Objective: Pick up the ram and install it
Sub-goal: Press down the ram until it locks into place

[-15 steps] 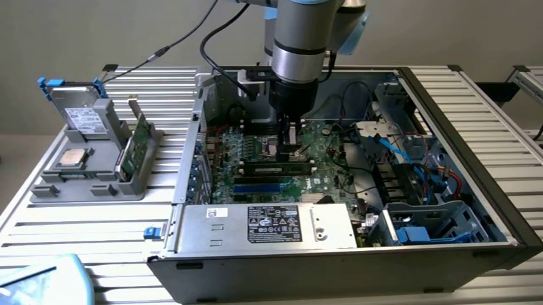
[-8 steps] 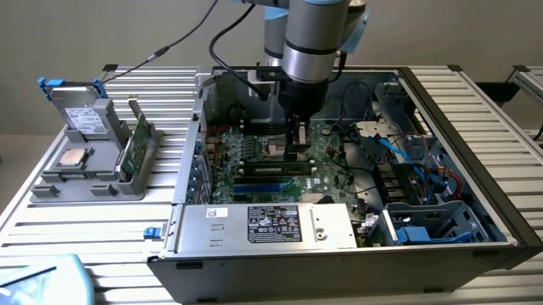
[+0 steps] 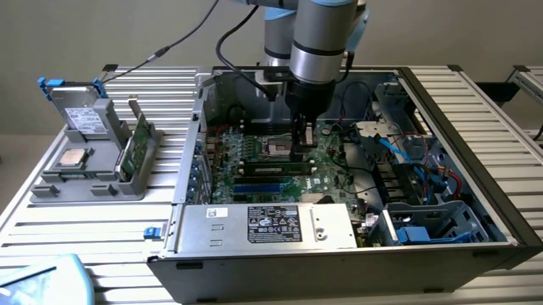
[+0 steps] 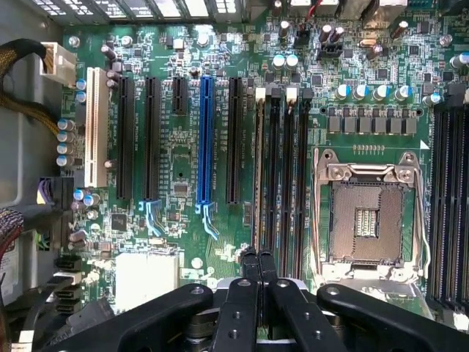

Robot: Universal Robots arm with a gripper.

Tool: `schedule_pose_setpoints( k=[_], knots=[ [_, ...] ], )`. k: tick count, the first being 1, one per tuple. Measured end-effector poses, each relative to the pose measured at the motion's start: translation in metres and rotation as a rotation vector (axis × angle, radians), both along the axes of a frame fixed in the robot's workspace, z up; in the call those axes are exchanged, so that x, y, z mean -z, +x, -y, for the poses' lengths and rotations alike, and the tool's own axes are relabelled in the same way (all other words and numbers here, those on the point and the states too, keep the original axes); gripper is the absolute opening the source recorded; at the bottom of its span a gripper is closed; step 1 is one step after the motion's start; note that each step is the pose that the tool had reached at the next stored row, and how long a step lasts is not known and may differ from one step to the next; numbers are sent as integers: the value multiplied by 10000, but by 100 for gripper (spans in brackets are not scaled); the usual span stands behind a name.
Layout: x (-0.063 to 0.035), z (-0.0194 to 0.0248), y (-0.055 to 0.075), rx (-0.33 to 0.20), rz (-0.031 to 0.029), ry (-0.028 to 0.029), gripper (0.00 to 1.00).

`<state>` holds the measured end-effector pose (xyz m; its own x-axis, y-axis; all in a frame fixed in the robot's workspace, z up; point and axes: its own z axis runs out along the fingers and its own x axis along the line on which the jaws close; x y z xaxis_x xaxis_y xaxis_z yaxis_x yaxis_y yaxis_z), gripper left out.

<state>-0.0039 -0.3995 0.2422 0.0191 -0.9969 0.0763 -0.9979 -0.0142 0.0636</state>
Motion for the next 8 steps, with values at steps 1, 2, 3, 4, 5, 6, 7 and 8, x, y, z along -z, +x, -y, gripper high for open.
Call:
schedule_pose_setpoints(
  k=[1, 2, 3, 4, 5, 6, 7, 8],
  knots=[
    [7, 0, 3, -1, 1, -1, 11],
    [9, 0, 3, -1, 1, -1, 11],
    [8, 0, 3, 0, 1, -2, 11],
    [9, 0, 4, 1, 1, -3, 11],
    [16, -1, 5, 0, 2, 1, 11],
    [28, -6, 7, 1, 2, 1, 11],
    [35, -7, 9, 0, 2, 1, 11],
    [37, -6, 9, 0, 1, -1, 11]
  ],
)
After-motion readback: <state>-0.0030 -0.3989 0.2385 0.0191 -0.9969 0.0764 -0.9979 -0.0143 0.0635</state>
